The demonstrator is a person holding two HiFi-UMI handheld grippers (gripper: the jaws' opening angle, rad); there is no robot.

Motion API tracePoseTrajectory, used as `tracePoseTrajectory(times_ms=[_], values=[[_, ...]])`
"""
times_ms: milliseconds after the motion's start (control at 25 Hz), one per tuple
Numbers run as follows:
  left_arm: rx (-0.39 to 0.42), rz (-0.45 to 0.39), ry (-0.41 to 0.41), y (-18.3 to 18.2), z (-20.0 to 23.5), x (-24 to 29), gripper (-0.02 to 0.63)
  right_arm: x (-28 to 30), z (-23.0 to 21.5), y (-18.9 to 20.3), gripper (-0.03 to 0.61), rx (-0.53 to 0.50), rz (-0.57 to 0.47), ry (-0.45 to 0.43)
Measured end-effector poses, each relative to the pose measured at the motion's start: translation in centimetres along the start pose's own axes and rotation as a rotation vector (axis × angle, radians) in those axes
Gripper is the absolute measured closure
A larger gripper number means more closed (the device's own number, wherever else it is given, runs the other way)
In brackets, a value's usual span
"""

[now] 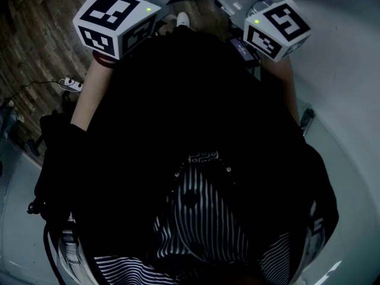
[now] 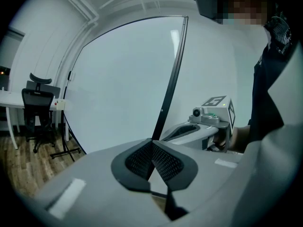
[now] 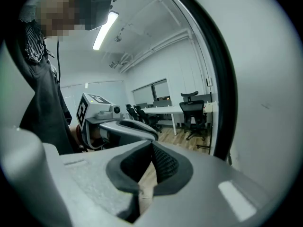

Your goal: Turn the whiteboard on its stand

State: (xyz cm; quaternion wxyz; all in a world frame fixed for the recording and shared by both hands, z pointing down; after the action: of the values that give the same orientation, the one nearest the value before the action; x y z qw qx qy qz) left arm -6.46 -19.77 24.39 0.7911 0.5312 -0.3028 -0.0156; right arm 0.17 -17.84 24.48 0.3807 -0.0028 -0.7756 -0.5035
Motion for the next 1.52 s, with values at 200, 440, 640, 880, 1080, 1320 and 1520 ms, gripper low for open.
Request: tracePoseTrajectory(times_ms=[200, 440, 640, 880, 1080, 1320, 1520], values=[[0.003, 0.003, 0.018, 0.0, -0.1, 0.2, 0.615, 0.0, 0.1, 0.1, 0.577, -0.002, 0.016, 0.020], [-0.004, -0.026, 0.016, -0.1, -0.5, 0.2, 0.614, -0.6, -0.1, 0.2, 0.577, 0.016, -0.019, 0.052], [-0.074, -0.036, 0.034, 0.2, -0.5, 0.2, 0.614, -1.1, -0.3, 0.7, 0.575, 0.023, 0.003, 0.139], [-0.088, -0.023, 0.016, -0.8, -1.0, 2.2, 0.614, -4.0, -2.4, 1.5, 0.520, 0.077, 0.010, 0.225], [-0.075, -0.007, 0.003, -1.3, -0.5, 4.9, 0.614, -4.7, -5.7, 2.4, 0.462, 0.144, 0.022, 0.301], [-0.059, 0.010, 0.025, -2.4, -2.9, 7.7, 0.612, -5.6, -8.9, 4.8, 0.367, 0.176, 0.070, 0.378], [-0.066, 0.010, 0.006, -2.2, -2.7, 6.8, 0.613, -4.2, -8.8, 5.0, 0.350, 0.173, 0.102, 0.373]])
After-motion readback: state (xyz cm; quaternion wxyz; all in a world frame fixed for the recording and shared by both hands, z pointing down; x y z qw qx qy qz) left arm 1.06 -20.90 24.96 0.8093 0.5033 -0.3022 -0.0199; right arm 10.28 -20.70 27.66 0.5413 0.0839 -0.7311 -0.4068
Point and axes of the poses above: the fingertips, and each gripper's own axes: x forward along the fingers, z to its left, y out of its underside, the point moved 4 cm from there along -x, backward along the fingers, and after that the axes turned 15 degrees about z, right-handed, at the moved point
